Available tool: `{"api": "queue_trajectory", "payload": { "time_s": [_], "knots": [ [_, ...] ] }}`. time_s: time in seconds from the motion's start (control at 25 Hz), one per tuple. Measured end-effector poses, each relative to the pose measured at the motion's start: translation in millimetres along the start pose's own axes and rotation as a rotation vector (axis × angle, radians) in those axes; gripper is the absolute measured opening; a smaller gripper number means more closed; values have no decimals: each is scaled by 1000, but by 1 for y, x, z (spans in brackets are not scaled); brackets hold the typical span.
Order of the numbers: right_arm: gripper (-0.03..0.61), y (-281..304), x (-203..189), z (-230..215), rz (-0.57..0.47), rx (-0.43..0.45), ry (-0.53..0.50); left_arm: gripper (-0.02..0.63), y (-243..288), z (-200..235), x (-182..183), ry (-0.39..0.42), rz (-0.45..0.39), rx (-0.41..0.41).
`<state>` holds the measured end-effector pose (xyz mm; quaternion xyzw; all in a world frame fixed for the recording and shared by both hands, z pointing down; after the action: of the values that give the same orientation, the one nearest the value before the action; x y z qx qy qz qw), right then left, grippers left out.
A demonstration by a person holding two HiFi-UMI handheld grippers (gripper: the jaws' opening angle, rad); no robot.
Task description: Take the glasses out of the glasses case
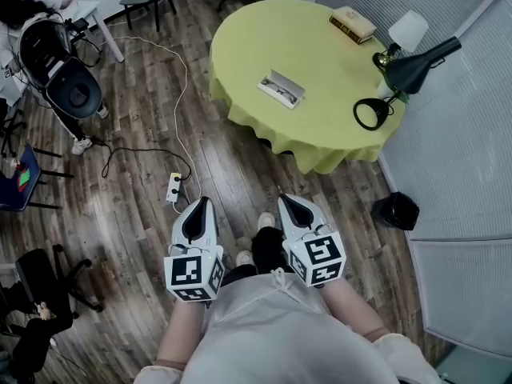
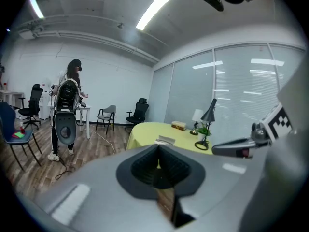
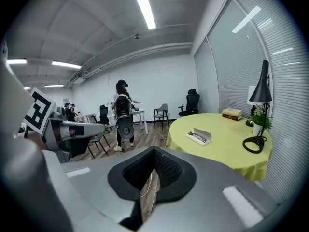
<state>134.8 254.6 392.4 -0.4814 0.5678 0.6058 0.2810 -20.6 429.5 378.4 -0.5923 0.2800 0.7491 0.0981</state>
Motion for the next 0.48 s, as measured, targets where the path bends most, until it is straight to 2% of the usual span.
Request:
{"api": "queue_trajectory", "payload": {
  "time_s": [0.28,0.48],
  "knots": [
    [0,74,25,-51,-11,7,3,6,90,11,15,19,13,-13],
    [0,128,69,-116,-24,6,-9,6,177,0,53,41,21,-35]
  ]
}}
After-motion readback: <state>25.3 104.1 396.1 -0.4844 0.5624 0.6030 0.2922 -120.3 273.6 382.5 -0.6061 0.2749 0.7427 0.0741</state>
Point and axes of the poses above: the fingertips, and each gripper's own axes: y forward along the fingers, z to its left, x out of its top, the point moved 10 cm from there along -y, backward along the fingers, and after that the axes turned 2 degrees about x, right-handed, at the moved point
